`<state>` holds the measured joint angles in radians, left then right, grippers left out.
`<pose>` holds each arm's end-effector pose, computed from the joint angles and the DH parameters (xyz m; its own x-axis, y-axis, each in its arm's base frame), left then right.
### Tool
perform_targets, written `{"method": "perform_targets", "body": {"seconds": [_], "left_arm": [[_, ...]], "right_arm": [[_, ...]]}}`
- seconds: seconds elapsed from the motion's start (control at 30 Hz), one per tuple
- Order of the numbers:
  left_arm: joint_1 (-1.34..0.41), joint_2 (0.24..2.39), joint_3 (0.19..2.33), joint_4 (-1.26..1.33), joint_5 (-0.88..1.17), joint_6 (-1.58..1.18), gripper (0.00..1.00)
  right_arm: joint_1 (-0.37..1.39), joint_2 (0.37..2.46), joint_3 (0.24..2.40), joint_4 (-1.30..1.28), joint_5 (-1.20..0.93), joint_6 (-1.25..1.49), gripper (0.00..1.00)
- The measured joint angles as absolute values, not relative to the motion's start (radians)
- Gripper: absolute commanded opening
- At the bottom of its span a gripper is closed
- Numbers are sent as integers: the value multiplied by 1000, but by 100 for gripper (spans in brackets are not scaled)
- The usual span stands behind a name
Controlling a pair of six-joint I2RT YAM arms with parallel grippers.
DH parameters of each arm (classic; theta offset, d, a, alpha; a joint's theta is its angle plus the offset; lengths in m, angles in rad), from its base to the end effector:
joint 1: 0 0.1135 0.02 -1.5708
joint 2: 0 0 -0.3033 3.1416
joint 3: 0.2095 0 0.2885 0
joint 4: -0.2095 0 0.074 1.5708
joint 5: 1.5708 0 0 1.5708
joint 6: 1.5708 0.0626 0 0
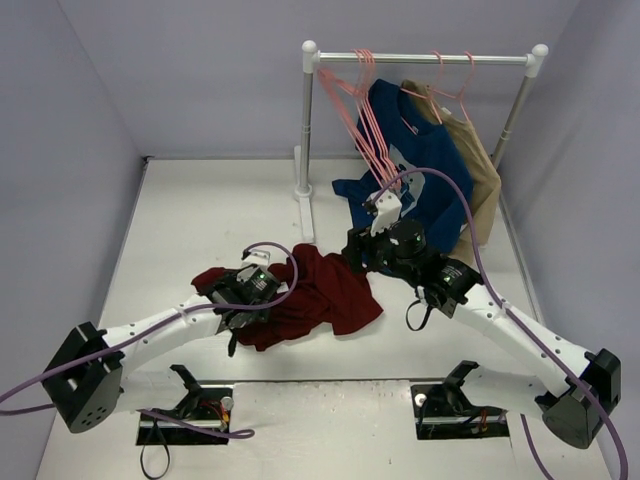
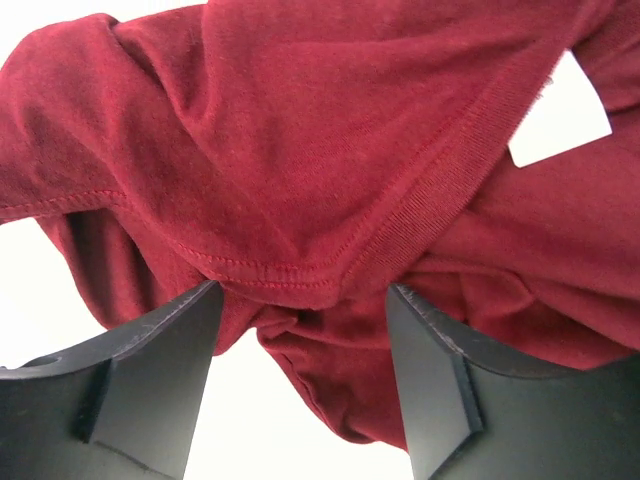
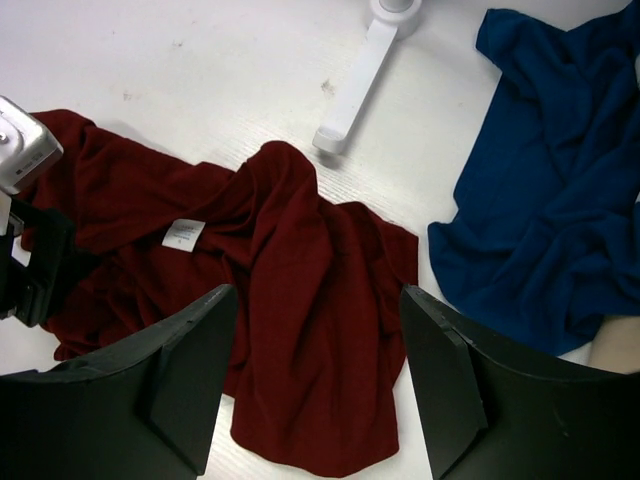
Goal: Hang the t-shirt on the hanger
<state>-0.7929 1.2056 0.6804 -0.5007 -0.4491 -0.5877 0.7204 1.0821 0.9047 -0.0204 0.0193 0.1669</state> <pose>0.1973 -0.1615 0.1957 -0.7677 0.0676 -0.6372 0.0699 0.9973 0.0216 0.2262 0.1969 0.3637 -0.2528 -0.0009 -0.9675 -0.6118 0.7748 0.1592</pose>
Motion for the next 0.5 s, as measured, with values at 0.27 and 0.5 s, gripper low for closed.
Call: {"method": "perform_targets", "body": {"seconds": [0.27, 0.5], "left_arm": [[-793, 1271, 683, -461, -507, -587, 54], [-755, 1294, 741, -459, -558, -565, 53]], "right_arm": [[720, 1061, 888, -28, 20, 182, 63], [720, 1048, 888, -28, 20, 183, 63]]}}
